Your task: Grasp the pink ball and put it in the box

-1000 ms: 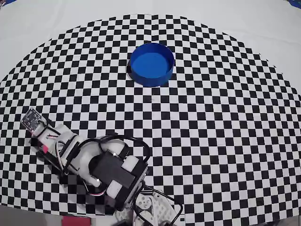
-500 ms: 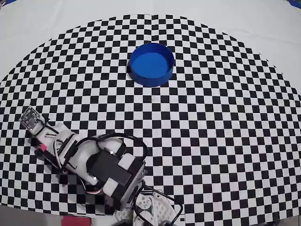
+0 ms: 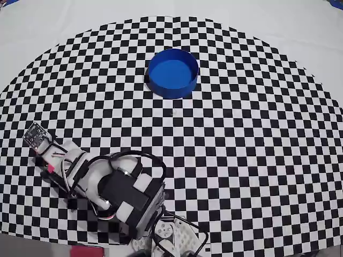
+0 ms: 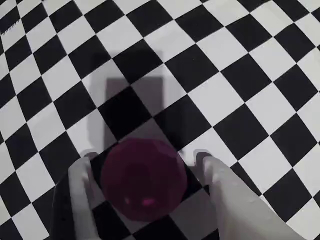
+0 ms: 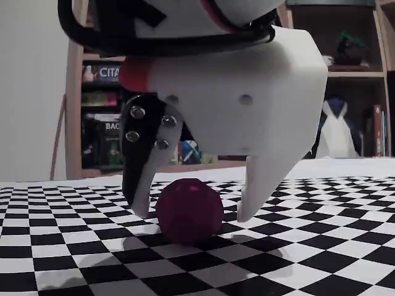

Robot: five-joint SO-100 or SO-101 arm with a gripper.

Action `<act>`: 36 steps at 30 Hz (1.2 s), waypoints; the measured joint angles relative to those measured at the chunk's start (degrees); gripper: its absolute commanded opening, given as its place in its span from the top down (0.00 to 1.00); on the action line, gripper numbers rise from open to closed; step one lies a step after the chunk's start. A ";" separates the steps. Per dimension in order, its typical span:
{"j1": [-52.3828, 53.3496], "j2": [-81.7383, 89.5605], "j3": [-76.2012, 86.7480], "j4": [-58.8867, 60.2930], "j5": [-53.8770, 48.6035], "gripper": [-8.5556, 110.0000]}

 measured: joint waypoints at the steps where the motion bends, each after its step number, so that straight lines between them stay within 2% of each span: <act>1: 0.00 0.00 0.00 0.00 0.00 0.72; 26: 0.00 -0.97 0.00 0.00 0.00 0.72; 30: 0.00 -0.97 0.00 0.00 0.00 0.92; 36: 0.00 -0.97 0.00 0.00 0.00 0.93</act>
